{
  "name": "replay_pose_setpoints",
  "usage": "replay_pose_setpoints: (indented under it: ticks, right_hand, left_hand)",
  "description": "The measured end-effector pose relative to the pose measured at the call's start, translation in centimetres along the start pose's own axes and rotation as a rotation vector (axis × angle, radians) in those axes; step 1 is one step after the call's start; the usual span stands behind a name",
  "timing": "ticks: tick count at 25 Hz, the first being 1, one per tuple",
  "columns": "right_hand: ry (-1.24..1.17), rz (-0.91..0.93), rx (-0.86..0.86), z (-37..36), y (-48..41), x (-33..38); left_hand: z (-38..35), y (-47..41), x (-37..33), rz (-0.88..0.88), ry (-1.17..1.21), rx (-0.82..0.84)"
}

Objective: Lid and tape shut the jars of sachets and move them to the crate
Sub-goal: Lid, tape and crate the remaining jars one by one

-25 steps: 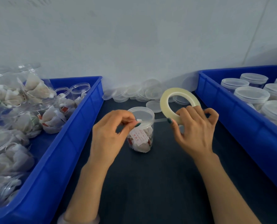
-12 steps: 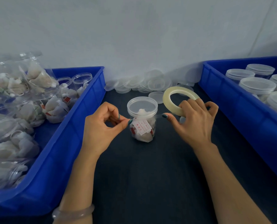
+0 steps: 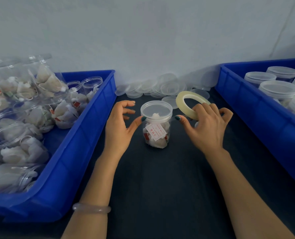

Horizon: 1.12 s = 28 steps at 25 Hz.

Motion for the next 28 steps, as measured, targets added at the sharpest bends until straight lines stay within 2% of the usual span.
replay_pose_setpoints:
  ticks: [4, 7, 12, 16, 19, 23, 26, 28]
  right_hand:
    - [-0.011, -0.014, 0.039, -0.2, -0.2, 0.1]
    - [-0.025, -0.025, 0.058, -0.3, -0.1, 0.1]
    - [-0.095, -0.041, 0.112, -0.5, -0.1, 0.2]
    - [-0.106, -0.065, 0.133, -0.6, -0.1, 0.2]
    - [-0.097, -0.058, 0.149, -0.4, -0.1, 0.5]
    - [-0.155, -0.027, 0.205, -0.3, 0.0, 0.6]
    - [-0.24, 0.065, 0.281, -0.3, -0.1, 0.1]
    - [-0.192, 0.136, 0.299, -0.3, -0.1, -0.2]
  left_hand:
    - [-2.0, -0.8, 0.5, 0.076, 0.185, 0.364]
    - [-2.6, -1.5, 1.7, 0.144, 0.403, 0.433]
    - [-3.4, -1.5, 2.9, 0.358, 0.749, 0.545]
    - [-3.9, -1.4, 2.6, 0.381, 0.782, 0.544]
    - [-4.1, -1.0, 1.3, 0.313, 0.633, 0.515]
    - [-5.3, -0.3, -0.1, 0.247, 0.501, 0.323]
    - [-4.8, -0.7, 0.3, 0.284, 0.506, 0.22]
    - [-3.9, -1.1, 1.2, 0.32, 0.552, 0.172]
Point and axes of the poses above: each hand's wrist, its own y-axis away from the middle knuckle, its own z-axis out of the back of the hand, x = y × z, the point moved 3 cm from there along -y, towards the middle knuckle, and after that the axes turned 1 degree about x, right-handed, at the moved point
